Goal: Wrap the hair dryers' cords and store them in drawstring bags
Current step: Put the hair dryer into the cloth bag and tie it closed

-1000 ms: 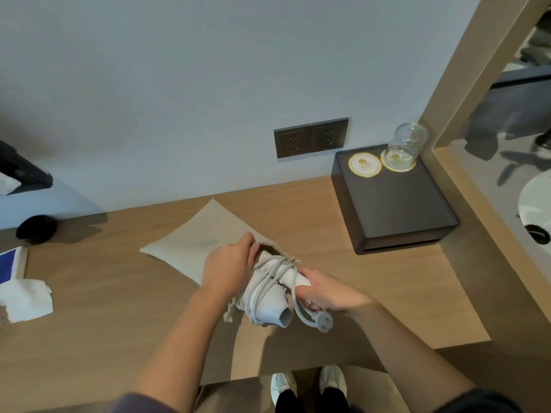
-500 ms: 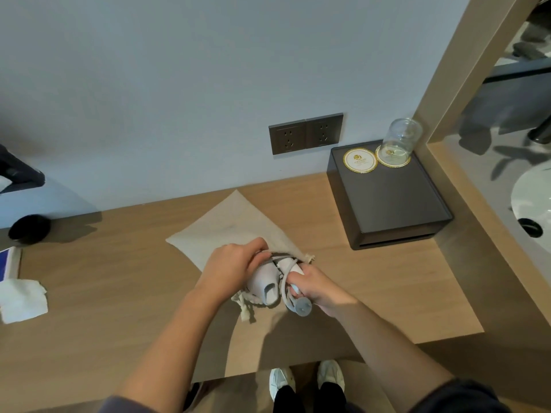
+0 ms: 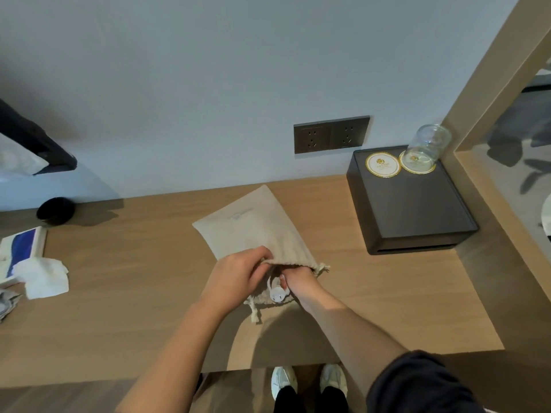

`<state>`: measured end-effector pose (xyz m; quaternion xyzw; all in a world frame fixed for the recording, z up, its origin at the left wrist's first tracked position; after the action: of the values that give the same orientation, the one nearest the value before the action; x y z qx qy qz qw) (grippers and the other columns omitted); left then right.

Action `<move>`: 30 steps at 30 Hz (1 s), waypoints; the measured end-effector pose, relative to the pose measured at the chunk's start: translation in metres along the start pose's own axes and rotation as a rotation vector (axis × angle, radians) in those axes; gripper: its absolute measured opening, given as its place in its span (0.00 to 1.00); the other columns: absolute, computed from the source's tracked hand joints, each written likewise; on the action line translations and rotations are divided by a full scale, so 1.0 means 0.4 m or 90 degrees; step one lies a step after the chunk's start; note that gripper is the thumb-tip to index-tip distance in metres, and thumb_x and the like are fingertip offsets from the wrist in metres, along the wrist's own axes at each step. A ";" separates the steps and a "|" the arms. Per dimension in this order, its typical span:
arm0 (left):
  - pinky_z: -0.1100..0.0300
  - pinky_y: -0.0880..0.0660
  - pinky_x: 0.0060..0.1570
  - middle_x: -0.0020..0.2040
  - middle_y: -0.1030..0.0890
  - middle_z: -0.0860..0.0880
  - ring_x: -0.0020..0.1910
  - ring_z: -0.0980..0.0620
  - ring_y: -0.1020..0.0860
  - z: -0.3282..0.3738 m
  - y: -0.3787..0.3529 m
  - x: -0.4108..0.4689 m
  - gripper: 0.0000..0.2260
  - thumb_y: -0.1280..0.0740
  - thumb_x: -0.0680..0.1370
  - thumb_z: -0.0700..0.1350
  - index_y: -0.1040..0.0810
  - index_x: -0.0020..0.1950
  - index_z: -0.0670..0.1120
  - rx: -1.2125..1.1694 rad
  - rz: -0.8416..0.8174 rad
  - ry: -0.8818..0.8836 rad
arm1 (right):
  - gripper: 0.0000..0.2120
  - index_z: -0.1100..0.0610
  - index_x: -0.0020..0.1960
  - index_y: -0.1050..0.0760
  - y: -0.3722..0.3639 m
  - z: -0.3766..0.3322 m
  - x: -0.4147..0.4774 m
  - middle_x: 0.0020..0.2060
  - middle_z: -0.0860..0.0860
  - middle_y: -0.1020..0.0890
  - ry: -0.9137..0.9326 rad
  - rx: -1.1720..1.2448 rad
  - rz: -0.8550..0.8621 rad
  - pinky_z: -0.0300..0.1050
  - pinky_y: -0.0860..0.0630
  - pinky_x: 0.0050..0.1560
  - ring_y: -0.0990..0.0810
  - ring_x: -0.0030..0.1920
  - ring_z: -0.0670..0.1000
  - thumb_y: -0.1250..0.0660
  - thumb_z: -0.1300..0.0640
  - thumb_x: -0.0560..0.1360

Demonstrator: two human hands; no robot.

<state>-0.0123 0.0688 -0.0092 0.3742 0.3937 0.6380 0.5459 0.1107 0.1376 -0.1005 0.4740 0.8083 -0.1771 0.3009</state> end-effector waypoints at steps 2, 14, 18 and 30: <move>0.62 0.36 0.32 0.35 0.27 0.60 0.36 0.55 0.24 -0.009 0.002 -0.005 0.04 0.36 0.78 0.48 0.24 0.51 0.52 0.011 0.010 0.030 | 0.09 0.56 0.42 0.25 -0.011 -0.002 0.002 0.34 0.51 0.24 -0.001 -0.015 0.007 0.43 0.30 0.41 0.27 0.35 0.48 0.41 0.65 0.77; 0.57 0.29 0.35 0.40 0.25 0.55 0.39 0.52 0.25 -0.022 -0.063 -0.068 0.04 0.36 0.75 0.50 0.30 0.47 0.53 -0.051 -0.023 0.206 | 0.12 0.57 0.60 0.24 0.100 0.000 -0.081 0.51 0.50 0.18 0.104 -0.276 -0.046 0.48 0.24 0.59 0.20 0.54 0.51 0.35 0.57 0.77; 0.57 0.35 0.32 0.39 0.29 0.53 0.34 0.52 0.29 -0.003 -0.100 -0.110 0.08 0.37 0.72 0.50 0.36 0.44 0.52 -0.048 -0.055 0.304 | 0.06 0.52 0.48 0.26 0.141 -0.005 -0.106 0.44 0.45 0.25 0.192 -0.492 0.119 0.45 0.26 0.47 0.25 0.46 0.48 0.33 0.50 0.76; 0.54 0.35 0.34 0.40 0.31 0.52 0.37 0.49 0.30 -0.004 -0.090 -0.164 0.07 0.40 0.72 0.42 0.37 0.44 0.51 -0.094 -0.089 0.278 | 0.48 0.41 0.76 0.47 0.080 -0.048 -0.020 0.78 0.53 0.51 0.442 -0.913 0.003 0.58 0.35 0.70 0.45 0.75 0.60 0.25 0.38 0.65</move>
<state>0.0091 0.0071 -0.0459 0.1584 0.4791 0.6917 0.5166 0.1354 0.1587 -0.0807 0.1948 0.7717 0.5447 0.2642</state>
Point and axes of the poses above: each hand's wrist, its own x-axis towards the middle knuckle, its own y-axis out of the back of the hand, z = x × y, the point moved 2 cm from there along x, towards the middle knuckle
